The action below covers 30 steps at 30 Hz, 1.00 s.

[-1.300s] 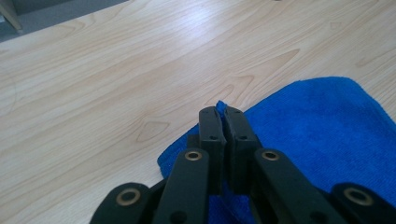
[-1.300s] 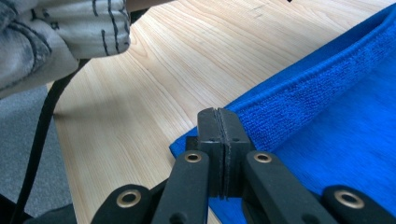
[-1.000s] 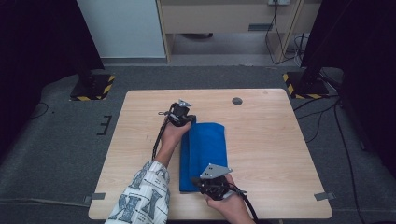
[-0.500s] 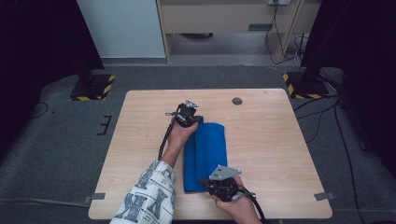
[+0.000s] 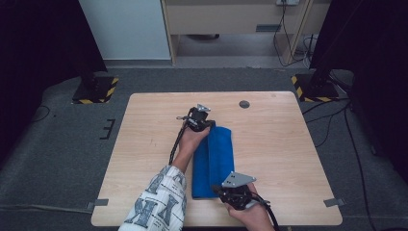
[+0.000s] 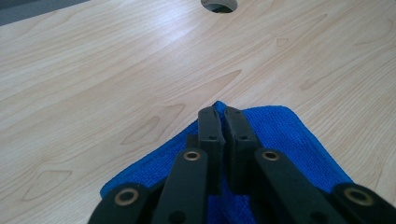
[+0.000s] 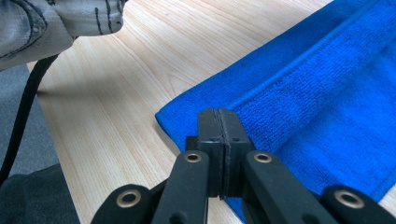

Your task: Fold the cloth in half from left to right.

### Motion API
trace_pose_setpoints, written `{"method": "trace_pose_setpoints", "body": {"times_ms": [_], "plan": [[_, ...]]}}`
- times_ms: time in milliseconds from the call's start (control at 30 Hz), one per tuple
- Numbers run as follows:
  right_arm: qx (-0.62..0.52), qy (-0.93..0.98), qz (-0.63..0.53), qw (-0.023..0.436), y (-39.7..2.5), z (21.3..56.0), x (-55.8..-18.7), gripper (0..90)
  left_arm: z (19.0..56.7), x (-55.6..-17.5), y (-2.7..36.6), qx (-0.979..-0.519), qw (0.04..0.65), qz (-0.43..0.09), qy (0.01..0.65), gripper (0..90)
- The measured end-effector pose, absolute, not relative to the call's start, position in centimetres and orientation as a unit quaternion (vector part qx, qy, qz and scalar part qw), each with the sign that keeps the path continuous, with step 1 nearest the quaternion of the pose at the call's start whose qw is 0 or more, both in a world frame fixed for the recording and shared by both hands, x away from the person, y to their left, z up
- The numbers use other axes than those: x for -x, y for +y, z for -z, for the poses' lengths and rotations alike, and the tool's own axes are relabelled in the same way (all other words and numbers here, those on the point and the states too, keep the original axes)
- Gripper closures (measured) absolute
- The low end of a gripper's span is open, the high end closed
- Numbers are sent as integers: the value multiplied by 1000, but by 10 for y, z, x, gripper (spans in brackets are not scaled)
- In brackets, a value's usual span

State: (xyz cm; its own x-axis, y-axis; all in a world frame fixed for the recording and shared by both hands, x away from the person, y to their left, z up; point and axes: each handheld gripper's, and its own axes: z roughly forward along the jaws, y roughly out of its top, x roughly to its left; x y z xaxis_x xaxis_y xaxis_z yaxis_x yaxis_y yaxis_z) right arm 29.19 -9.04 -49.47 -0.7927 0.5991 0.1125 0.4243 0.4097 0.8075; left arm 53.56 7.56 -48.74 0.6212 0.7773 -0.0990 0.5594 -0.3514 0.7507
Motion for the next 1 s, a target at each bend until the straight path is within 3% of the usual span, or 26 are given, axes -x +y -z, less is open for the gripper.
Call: {"method": "trace_pose_setpoints", "body": {"times_ms": [1000], "plan": [[-324,830,-445,88,-111,497,-292,895,496,-542,43,-817,391,-122,407,857]]}}
